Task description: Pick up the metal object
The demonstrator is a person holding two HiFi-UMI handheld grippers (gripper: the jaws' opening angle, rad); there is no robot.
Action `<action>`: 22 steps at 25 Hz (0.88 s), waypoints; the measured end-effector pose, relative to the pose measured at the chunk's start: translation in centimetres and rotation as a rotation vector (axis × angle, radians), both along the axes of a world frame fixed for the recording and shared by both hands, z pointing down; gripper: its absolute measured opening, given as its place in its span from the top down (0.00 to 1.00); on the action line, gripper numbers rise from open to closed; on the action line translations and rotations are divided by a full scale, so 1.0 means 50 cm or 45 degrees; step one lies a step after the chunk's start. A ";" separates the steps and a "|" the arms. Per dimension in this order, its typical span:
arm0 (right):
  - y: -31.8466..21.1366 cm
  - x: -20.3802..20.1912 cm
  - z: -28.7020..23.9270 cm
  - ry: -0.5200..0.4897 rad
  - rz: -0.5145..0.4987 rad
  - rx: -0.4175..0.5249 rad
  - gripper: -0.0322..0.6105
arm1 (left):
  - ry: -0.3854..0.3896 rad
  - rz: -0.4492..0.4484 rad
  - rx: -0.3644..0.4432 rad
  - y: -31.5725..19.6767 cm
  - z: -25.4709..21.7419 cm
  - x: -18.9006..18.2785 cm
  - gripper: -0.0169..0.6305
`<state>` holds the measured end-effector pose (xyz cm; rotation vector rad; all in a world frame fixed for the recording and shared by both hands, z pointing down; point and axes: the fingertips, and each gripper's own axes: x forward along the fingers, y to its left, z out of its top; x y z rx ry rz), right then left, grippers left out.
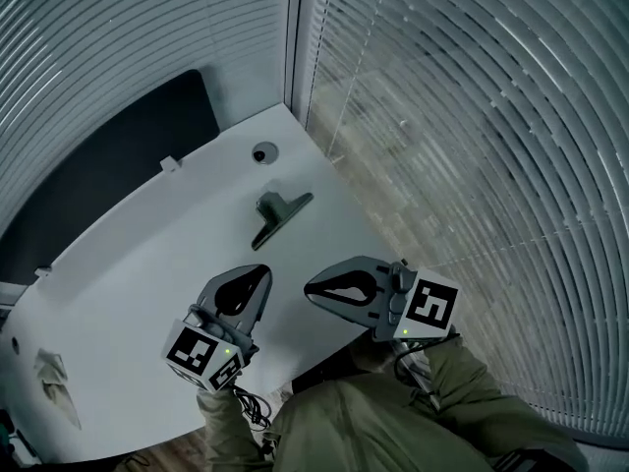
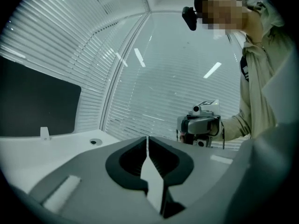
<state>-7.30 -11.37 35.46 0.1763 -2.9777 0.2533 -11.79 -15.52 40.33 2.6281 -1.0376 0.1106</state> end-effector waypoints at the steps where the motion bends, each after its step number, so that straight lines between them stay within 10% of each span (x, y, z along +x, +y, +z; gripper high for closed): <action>1: -0.011 0.001 0.008 0.000 0.004 -0.009 0.94 | -0.003 0.000 -0.022 -0.017 0.017 0.001 0.92; 12: -0.097 0.005 0.097 0.006 0.035 -0.149 0.94 | -0.066 -0.139 -0.297 -0.223 0.209 -0.020 0.63; 22: -0.116 0.006 0.140 0.000 0.057 -0.276 0.94 | -0.264 -0.107 -0.407 -0.300 0.307 0.024 0.62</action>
